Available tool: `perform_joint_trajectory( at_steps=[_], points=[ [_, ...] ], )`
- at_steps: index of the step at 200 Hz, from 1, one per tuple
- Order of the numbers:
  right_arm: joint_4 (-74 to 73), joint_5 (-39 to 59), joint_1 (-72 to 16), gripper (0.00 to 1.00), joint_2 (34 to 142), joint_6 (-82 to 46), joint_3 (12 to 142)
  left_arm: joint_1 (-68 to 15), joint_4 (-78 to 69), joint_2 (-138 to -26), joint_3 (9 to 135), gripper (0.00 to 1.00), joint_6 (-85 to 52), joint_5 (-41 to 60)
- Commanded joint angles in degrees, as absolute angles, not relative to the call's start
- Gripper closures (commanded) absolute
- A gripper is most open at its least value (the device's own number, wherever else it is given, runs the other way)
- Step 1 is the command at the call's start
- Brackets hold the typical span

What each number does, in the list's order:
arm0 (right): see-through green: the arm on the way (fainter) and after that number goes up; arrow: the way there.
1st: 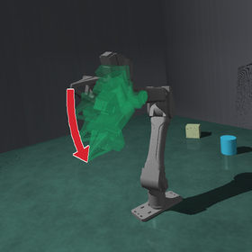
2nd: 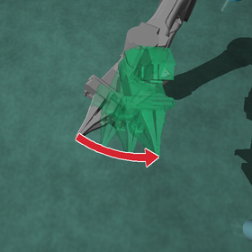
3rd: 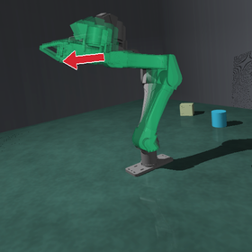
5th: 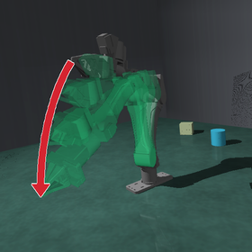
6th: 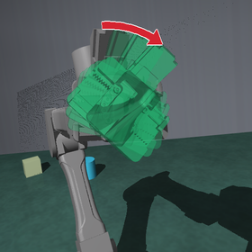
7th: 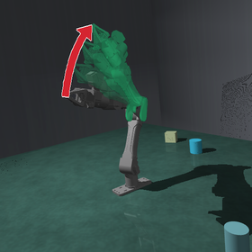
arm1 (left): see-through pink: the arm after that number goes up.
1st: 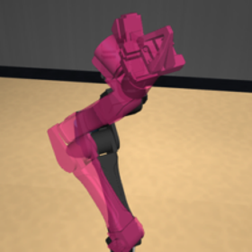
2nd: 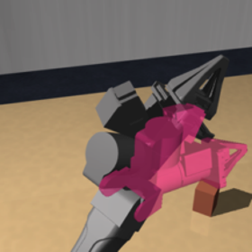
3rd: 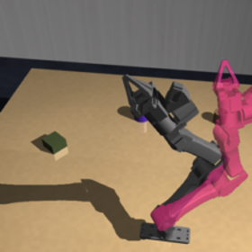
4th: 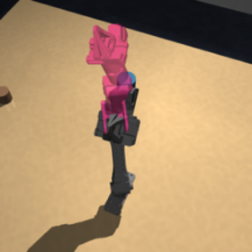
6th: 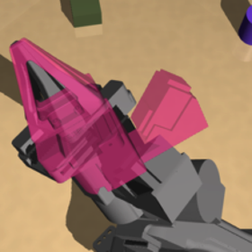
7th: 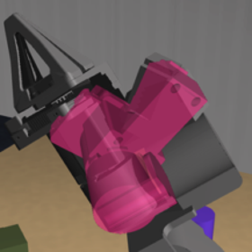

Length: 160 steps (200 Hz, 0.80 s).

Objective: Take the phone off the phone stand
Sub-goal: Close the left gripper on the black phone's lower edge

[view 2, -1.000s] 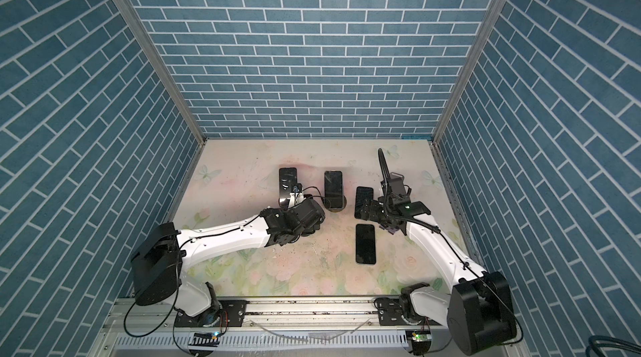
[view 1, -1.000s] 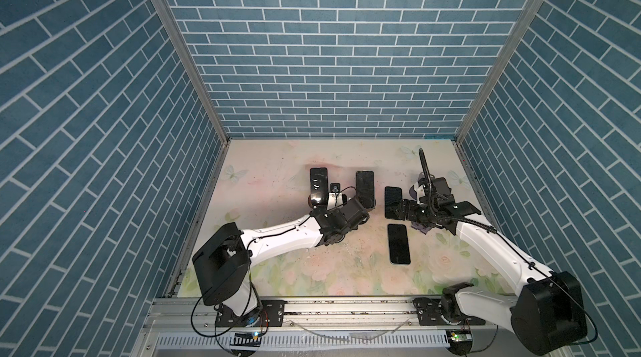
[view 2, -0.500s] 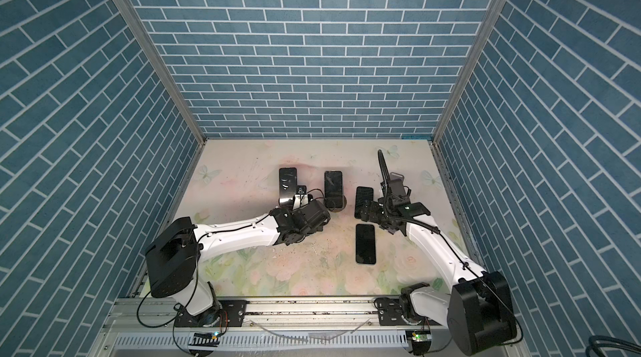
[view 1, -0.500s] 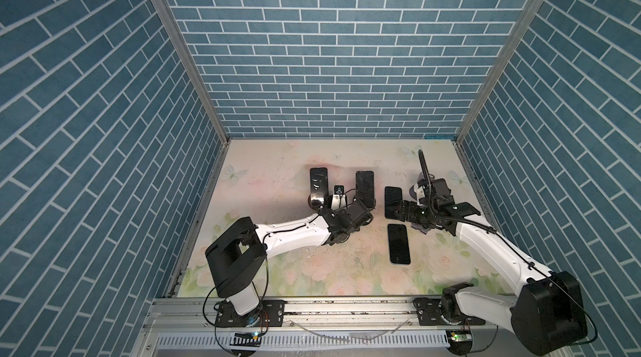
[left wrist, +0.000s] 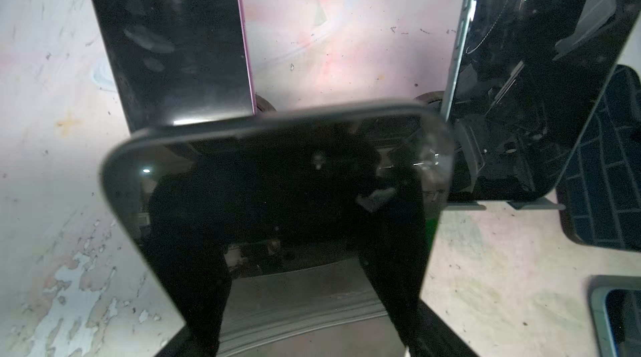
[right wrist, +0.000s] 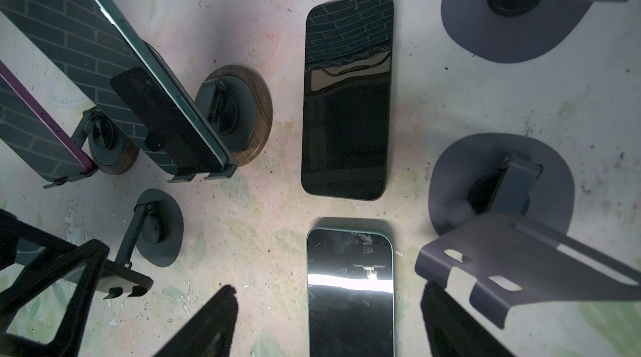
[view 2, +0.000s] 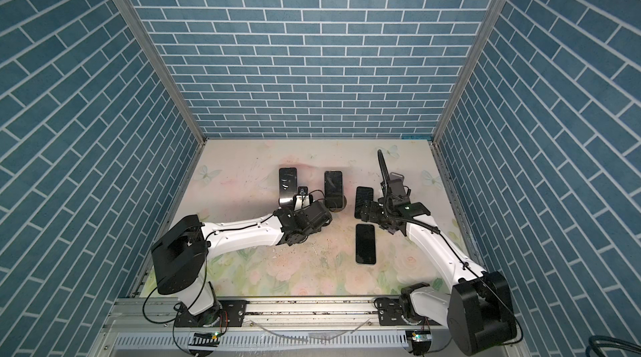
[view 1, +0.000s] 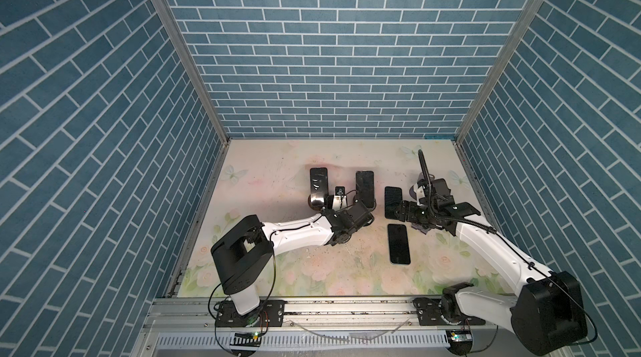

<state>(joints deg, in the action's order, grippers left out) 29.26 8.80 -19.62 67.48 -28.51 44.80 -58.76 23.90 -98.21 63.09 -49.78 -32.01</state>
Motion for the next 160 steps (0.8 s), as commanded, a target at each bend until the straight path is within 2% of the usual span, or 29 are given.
perform_joint_trajectory(
  at_steps=[1,67,133,160],
  points=[
    [29.5,8.6,-19.9,0.16,66.5,-27.4,43.6,-59.1,24.0,-97.7,63.0,0.26,-49.6,-33.5],
    [29.5,8.9,-19.9,0.16,66.7,-27.7,43.6,-59.1,19.8,-93.4,60.1,0.41,-46.3,-32.9],
    [28.9,9.1,-19.8,0.16,67.2,-28.3,43.6,-59.1,16.8,-84.9,56.3,0.42,-42.8,-34.7],
    [28.4,9.4,-20.0,0.16,67.6,-28.8,43.8,-59.1,19.1,-81.2,54.6,0.42,-42.5,-39.2]
  ],
)
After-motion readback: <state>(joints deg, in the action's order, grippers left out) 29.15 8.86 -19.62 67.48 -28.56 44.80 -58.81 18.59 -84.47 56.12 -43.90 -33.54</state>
